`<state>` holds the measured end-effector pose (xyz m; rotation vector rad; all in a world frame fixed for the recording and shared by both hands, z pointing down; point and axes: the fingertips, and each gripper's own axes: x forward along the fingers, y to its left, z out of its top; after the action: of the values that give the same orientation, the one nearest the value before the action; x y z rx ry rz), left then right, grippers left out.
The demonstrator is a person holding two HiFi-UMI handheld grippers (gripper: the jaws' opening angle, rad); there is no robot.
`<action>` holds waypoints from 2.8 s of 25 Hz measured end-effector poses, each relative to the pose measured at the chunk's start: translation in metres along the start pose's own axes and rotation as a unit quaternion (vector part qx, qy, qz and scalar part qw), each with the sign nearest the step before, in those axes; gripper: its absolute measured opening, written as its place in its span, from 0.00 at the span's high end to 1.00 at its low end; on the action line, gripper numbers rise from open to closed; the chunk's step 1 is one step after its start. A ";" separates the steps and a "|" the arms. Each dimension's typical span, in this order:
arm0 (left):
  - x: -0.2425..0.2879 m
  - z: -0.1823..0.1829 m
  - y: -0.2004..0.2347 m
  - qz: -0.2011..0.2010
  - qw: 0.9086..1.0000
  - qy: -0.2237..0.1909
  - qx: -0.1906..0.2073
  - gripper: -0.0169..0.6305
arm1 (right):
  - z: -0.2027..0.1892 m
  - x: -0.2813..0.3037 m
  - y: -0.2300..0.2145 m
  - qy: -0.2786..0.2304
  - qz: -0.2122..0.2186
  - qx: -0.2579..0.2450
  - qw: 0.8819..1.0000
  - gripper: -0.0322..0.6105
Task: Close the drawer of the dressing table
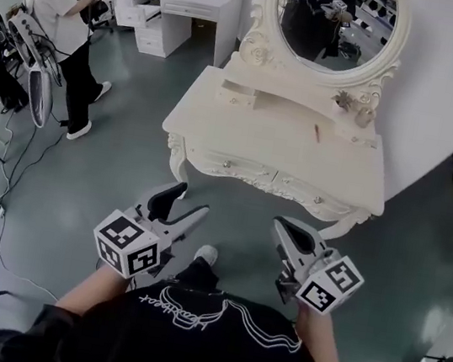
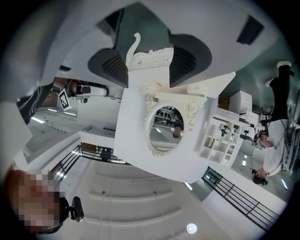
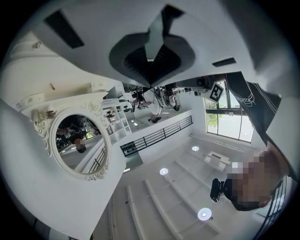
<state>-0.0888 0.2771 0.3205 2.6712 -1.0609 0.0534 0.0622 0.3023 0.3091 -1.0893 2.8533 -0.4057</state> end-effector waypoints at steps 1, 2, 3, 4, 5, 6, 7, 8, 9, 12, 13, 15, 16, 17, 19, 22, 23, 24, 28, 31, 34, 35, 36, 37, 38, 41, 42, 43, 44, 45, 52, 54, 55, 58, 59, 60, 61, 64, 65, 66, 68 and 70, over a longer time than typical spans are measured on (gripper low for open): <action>0.004 -0.001 0.004 0.001 1.000 0.002 -0.004 0.57 | -0.001 0.002 -0.004 0.002 -0.002 0.003 1.000 0.95; 0.009 -0.003 0.009 0.000 1.000 0.004 -0.007 0.57 | -0.002 0.005 -0.010 0.003 -0.003 0.005 1.000 0.95; 0.014 -0.004 0.013 -0.001 1.000 0.007 -0.009 0.57 | -0.003 0.009 -0.016 0.005 -0.005 0.007 1.000 0.95; 0.021 -0.004 0.018 -0.003 1.000 0.009 -0.010 0.57 | -0.002 0.014 -0.023 0.005 -0.007 0.009 1.000 0.94; 0.029 -0.004 0.025 -0.004 1.000 0.012 -0.009 0.57 | -0.002 0.019 -0.031 0.005 -0.009 0.010 1.000 0.95; 0.038 -0.004 0.032 -0.004 1.000 0.015 -0.009 0.57 | -0.001 0.024 -0.040 0.005 -0.012 0.012 1.000 0.95; 0.048 -0.003 0.039 -0.004 1.000 0.017 -0.010 0.57 | 0.000 0.030 -0.050 0.005 -0.014 0.014 1.000 0.94; 0.058 -0.002 0.047 -0.004 1.000 0.020 -0.011 0.57 | 0.000 0.036 -0.060 0.006 -0.018 0.016 1.000 0.95; 0.069 -0.001 0.055 -0.005 1.000 0.022 -0.013 0.57 | 0.001 0.042 -0.071 0.008 -0.021 0.018 1.000 0.95; 0.103 0.005 0.083 -0.008 0.999 0.027 -0.014 0.57 | 0.006 0.063 -0.105 0.009 -0.030 0.023 0.999 0.95; 0.116 0.008 0.093 -0.009 0.999 0.029 -0.015 0.57 | 0.009 0.070 -0.117 0.008 -0.033 0.026 0.999 0.94; 0.141 0.015 0.113 -0.012 0.999 0.032 -0.017 0.57 | 0.016 0.086 -0.140 0.008 -0.039 0.030 0.999 0.94; 0.154 0.018 0.122 -0.014 0.999 0.033 -0.019 0.57 | 0.019 0.094 -0.152 0.008 -0.043 0.031 0.999 0.94; 0.166 0.021 0.132 -0.016 0.999 0.034 -0.021 0.57 | 0.023 0.102 -0.164 0.009 -0.046 0.033 0.998 0.95; 0.188 0.024 0.150 -0.019 0.999 0.038 -0.026 0.57 | 0.028 0.118 -0.185 0.012 -0.053 0.036 0.998 0.95; 0.217 0.026 0.177 -0.023 0.998 0.045 -0.033 0.57 | 0.035 0.141 -0.211 0.018 -0.061 0.037 0.997 0.95; 0.226 0.026 0.186 -0.024 0.998 0.048 -0.032 0.57 | 0.037 0.147 -0.219 0.021 -0.064 0.037 0.997 0.95; 0.233 0.026 0.194 -0.023 0.998 0.051 -0.032 0.57 | 0.039 0.153 -0.225 0.024 -0.066 0.035 0.997 0.94; 0.258 0.023 0.224 -0.014 0.998 0.056 -0.035 0.57 | 0.042 0.168 -0.248 0.028 -0.075 0.035 0.996 0.95; 0.269 0.021 0.241 -0.003 0.997 0.060 -0.041 0.57 | 0.042 0.175 -0.260 0.030 -0.079 0.039 0.996 0.95; 0.276 0.016 0.252 0.004 0.997 0.064 -0.041 0.57 | 0.041 0.183 -0.269 0.033 -0.077 0.039 0.996 0.94; 0.278 0.014 0.256 0.007 0.997 0.066 -0.041 0.57 | 0.040 0.187 -0.272 0.033 -0.076 0.038 0.996 0.94; 0.280 0.012 0.259 0.009 0.997 0.069 -0.042 0.57 | 0.040 0.190 -0.274 0.034 -0.075 0.036 0.996 0.95; 0.282 0.009 0.262 0.010 0.996 0.071 -0.044 0.57 | 0.040 0.192 -0.276 0.035 -0.074 0.035 0.996 0.95; 0.284 0.006 0.264 0.011 0.996 0.074 -0.047 0.57 | 0.040 0.195 -0.278 0.037 -0.072 0.033 0.996 0.95; 0.289 -0.001 0.270 0.018 0.995 0.084 -0.051 0.57 | 0.039 0.202 -0.280 0.044 -0.062 0.030 0.997 0.95; 0.292 -0.004 0.272 0.021 0.995 0.087 -0.049 0.57 | 0.039 0.204 -0.282 0.046 -0.058 0.030 0.997 0.94; 0.295 -0.006 0.274 0.024 0.994 0.091 -0.048 0.57 | 0.039 0.205 -0.284 0.047 -0.055 0.030 0.997 0.94; 0.299 -0.008 0.277 0.026 0.994 0.093 -0.047 0.57 | 0.039 0.207 -0.287 0.048 -0.053 0.031 0.997 0.94; 0.302 -0.010 0.280 0.029 0.994 0.096 -0.047 0.57 | 0.039 0.208 -0.291 0.050 -0.051 0.032 0.997 0.95; 0.328 -0.031 0.306 0.066 0.990 0.121 -0.038 0.57 | 0.037 0.222 -0.323 0.062 -0.040 0.049 0.996 0.95; 0.337 -0.035 0.315 0.077 0.988 0.125 -0.036 0.57 | 0.037 0.227 -0.333 0.067 -0.035 0.052 0.996 0.95; 0.341 -0.037 0.320 0.082 0.988 0.128 -0.037 0.57 | 0.037 0.230 -0.338 0.069 -0.034 0.052 0.996 0.94; 0.352 -0.048 0.332 0.092 0.985 0.139 -0.041 0.57 | 0.036 0.238 -0.351 0.076 -0.029 0.056 0.995 0.95; 0.355 -0.053 0.335 0.095 0.984 0.144 -0.040 0.57 | 0.036 0.241 -0.354 0.079 -0.027 0.058 0.995 0.95; 0.357 -0.057 0.339 0.098 0.983 0.151 -0.039 0.57 | 0.036 0.244 -0.357 0.081 -0.026 0.059 0.995 0.95; 0.360 -0.062 0.343 0.101 0.982 0.157 -0.037 0.57 | 0.036 0.247 -0.359 0.082 -0.024 0.059 0.995 0.95; 0.370 -0.075 0.354 0.110 0.978 0.175 -0.030 0.57 | 0.036 0.254 -0.368 0.089 -0.021 0.061 0.994 0.95; 0.375 -0.079 0.358 0.112 0.977 0.179 -0.030 0.57 | 0.035 0.255 -0.371 0.091 -0.022 0.061 0.994 0.94; 0.380 -0.082 0.361 0.113 0.976 0.182 -0.030 0.57 | 0.035 0.255 -0.374 0.094 -0.023 0.061 0.993 0.95; 0.386 -0.088 0.366 0.117 0.975 0.187 -0.032 0.57 | 0.033 0.256 -0.379 0.098 -0.026 0.064 0.993 0.94; 0.392 -0.095 0.370 0.122 0.973 0.193 -0.032 0.57 | 0.031 0.256 -0.384 0.102 -0.028 0.067 0.992 0.95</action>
<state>-0.0474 -0.2182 0.5492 2.3241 -1.2201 0.5509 0.1234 -0.1483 0.3907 -1.1684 2.9188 -0.7412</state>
